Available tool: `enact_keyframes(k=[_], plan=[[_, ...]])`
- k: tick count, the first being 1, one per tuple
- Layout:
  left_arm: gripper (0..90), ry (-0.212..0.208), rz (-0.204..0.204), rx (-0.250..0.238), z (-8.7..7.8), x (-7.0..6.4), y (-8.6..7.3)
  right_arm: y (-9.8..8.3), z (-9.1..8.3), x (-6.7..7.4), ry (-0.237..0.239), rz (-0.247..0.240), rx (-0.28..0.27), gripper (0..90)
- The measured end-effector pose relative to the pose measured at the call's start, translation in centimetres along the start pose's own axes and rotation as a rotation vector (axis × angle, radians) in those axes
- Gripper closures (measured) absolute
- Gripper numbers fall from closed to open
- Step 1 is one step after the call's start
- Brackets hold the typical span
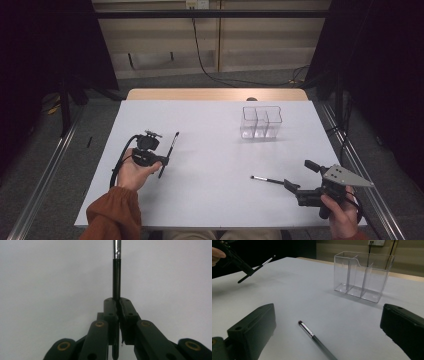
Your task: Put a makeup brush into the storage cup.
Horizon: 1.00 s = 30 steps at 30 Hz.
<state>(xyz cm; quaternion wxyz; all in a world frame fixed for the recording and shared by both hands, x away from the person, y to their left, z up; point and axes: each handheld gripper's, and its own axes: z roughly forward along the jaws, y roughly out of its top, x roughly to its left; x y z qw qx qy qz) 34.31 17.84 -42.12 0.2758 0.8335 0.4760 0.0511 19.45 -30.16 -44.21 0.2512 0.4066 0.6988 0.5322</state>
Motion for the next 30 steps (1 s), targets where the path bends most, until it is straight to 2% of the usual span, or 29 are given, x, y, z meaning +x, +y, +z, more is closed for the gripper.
enact_keyframes(k=[2, 6, 8, 9, 13, 14, 19, 21, 24, 28, 30], plan=[[84.8, -0.014, -0.002, -0.042, -0.3, -0.1, -0.2, 0.0, 0.0, 0.0, 0.0, -0.001, 0.0, 0.0], [84.8, -0.005, 0.036, -0.103, -0.7, 0.0, -0.6, 0.0, 0.0, 0.0, 0.001, -0.002, -0.001, 0.0], [84.8, -0.019, 0.042, -0.131, -0.7, 0.1, -0.8, 0.0, 0.0, 0.0, 0.001, -0.002, -0.001, 0.0], [84.8, -0.029, 0.035, -0.15, -0.8, 0.1, -0.9, 0.0, 0.0, 0.0, 0.002, -0.002, -0.001, 0.0], [84.8, -0.039, 0.053, -0.195, -1.0, 0.1, -1.3, 0.0, 0.1, 0.0, 0.002, -0.003, 0.0, 0.0], [84.8, -0.044, 0.045, -0.217, -1.0, 0.0, -1.4, 0.0, 0.1, 0.0, 0.003, -0.002, 0.0, 0.0], [84.7, -0.064, 0.067, -0.268, -1.6, 0.0, -1.7, 0.0, 0.1, 0.0, 0.004, -0.004, 0.0, 0.0], [84.8, -0.059, 0.087, -0.29, -1.7, 0.0, -1.9, 0.0, 0.1, 0.0, 0.007, -0.001, -0.003, 0.0], [84.8, -0.056, 0.077, -0.332, -1.9, 0.2, -2.2, 0.0, 0.1, 0.0, 0.01, 0.0, -0.003, 0.0], [84.8, -0.063, 0.069, -0.352, -2.0, 0.2, -2.7, 0.0, 0.1, 0.0, 0.011, -0.001, -0.004, 0.0], [84.8, -0.062, 0.081, -0.373, -2.2, 0.1, -2.8, 0.0, 0.1, 0.0, 0.01, -0.002, -0.004, 0.0]])
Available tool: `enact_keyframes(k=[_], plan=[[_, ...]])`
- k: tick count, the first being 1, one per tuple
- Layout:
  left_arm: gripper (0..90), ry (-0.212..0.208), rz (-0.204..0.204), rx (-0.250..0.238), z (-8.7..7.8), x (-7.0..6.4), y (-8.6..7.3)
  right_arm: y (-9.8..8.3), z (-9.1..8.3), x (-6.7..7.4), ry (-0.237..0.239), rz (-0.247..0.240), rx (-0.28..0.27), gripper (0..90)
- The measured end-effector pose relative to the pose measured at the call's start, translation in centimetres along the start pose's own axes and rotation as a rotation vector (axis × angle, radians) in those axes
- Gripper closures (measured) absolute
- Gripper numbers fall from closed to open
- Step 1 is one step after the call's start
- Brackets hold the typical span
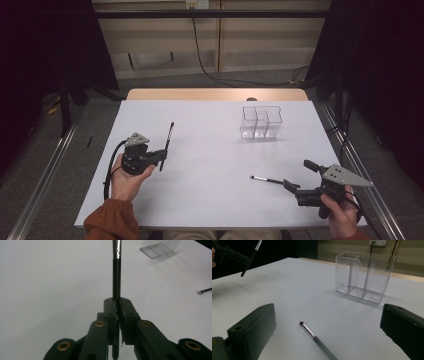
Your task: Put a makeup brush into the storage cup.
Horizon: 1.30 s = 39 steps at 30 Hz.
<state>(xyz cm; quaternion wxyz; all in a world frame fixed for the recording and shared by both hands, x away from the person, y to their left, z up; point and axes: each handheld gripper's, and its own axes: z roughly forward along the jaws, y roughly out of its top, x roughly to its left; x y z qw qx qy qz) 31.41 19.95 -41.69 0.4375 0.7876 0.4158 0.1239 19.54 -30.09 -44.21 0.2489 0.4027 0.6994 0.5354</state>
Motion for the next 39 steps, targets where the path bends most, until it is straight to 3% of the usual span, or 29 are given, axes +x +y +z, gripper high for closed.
enact_keyframes(k=[2, 6, 9, 16, 29, 39], plan=[[84.8, 0.005, 0.013, -0.022, -0.2, -0.2, 0.0, 0.0, 0.0, 0.0, 0.001, 0.001, -0.001, 0.0], [84.7, 0.009, -0.022, -0.093, -0.6, -0.2, -0.1, 0.1, 0.0, 0.1, -0.003, 0.0, -0.003, 0.0], [84.6, 0.011, 0.0, -0.106, -0.7, -0.4, -0.5, 0.1, 0.1, 0.2, -0.002, -0.003, -0.007, 0.0], [84.6, -0.001, 0.009, -0.164, -1.3, -0.8, -0.7, 0.3, 0.1, 0.5, 0.03, -0.016, -0.022, 0.0], [84.6, -0.034, 0.039, -0.184, -2.2, -2.3, -1.2, 1.3, 0.4, 1.1, 0.089, -0.025, -0.059, 0.0], [84.6, -0.086, 0.045, -0.185, -1.7, -3.2, -1.2, 3.2, 2.0, 1.7, 0.184, 0.001, -0.071, 0.0]])
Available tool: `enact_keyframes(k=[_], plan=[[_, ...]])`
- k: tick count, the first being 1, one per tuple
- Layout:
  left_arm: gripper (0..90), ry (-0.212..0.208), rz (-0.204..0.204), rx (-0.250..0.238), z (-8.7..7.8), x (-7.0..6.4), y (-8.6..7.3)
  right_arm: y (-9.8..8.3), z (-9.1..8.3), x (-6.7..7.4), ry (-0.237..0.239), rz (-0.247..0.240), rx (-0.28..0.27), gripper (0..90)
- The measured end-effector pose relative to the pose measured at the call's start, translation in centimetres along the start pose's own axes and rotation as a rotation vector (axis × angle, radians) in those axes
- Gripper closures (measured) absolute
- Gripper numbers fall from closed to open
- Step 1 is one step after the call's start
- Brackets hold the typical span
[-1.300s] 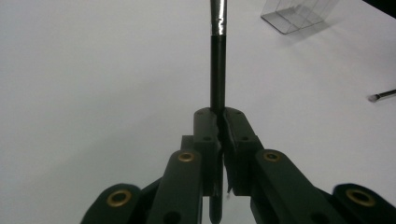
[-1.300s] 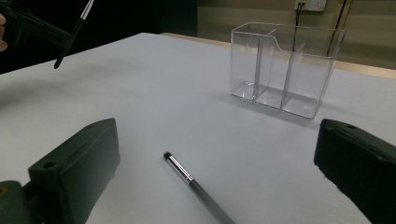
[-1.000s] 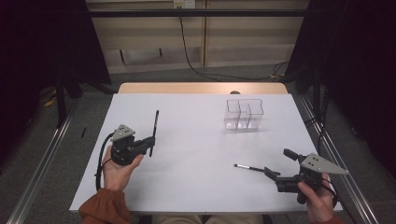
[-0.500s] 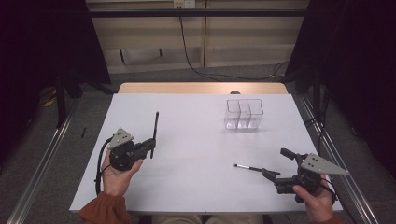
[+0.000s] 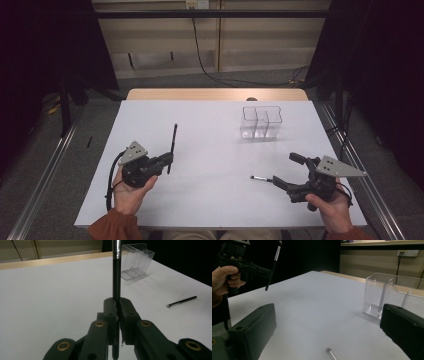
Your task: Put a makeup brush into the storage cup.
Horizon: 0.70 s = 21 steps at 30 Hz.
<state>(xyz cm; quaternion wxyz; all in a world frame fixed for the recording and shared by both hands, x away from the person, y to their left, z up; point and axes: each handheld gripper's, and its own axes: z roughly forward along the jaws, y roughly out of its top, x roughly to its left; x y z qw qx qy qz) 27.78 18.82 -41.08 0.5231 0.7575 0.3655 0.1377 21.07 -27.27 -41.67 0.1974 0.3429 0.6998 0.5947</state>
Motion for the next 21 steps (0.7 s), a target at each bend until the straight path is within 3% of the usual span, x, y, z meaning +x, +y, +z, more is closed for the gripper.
enact_keyframes(k=[21], plan=[[84.6, -0.077, -0.006, -0.037, 0.6, -1.6, 0.3, 2.2, 4.7, 2.1, 0.12, -0.028, 0.011, 1.8]])
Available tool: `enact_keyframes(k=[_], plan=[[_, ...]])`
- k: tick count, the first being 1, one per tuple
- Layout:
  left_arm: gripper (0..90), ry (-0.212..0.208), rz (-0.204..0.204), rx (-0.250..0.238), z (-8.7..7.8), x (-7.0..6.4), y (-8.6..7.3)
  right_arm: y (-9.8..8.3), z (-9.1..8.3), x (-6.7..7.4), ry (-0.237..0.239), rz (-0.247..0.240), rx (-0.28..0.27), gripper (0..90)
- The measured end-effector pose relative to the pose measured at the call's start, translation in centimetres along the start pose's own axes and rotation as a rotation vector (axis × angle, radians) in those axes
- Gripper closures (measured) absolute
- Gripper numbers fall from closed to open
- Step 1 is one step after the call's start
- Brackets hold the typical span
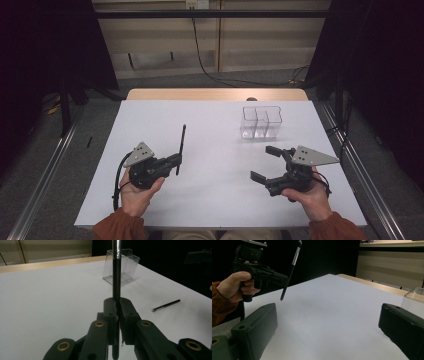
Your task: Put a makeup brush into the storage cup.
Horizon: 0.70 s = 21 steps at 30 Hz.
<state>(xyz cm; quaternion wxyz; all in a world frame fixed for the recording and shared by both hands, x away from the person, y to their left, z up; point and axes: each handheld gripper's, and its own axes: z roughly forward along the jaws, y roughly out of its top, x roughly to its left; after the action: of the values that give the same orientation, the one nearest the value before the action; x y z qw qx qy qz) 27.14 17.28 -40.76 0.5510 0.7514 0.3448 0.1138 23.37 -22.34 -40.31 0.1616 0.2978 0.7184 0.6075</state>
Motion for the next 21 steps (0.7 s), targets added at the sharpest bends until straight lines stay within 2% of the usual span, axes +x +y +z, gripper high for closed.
enact_keyframes(k=[5, 8, 12, 21], plan=[[84.6, -0.008, 0.022, 0.013, 0.5, -0.6, -0.2, 0.3, 1.2, 0.4, 0.019, -0.013, 0.003, 1.3], [84.5, -0.015, 0.03, 0.023, 0.9, -1.0, -0.2, 0.4, 2.0, 0.7, 0.049, -0.009, 0.01, 0.0], [84.5, -0.022, 0.028, 0.025, 1.4, -1.3, 0.0, 0.6, 3.0, 1.1, 0.07, -0.009, 0.018, 0.3], [84.5, -0.054, 0.039, 0.015, 2.5, -2.1, 0.8, 1.6, 4.9, 1.5, 0.095, -0.045, 0.008, 7.7]])
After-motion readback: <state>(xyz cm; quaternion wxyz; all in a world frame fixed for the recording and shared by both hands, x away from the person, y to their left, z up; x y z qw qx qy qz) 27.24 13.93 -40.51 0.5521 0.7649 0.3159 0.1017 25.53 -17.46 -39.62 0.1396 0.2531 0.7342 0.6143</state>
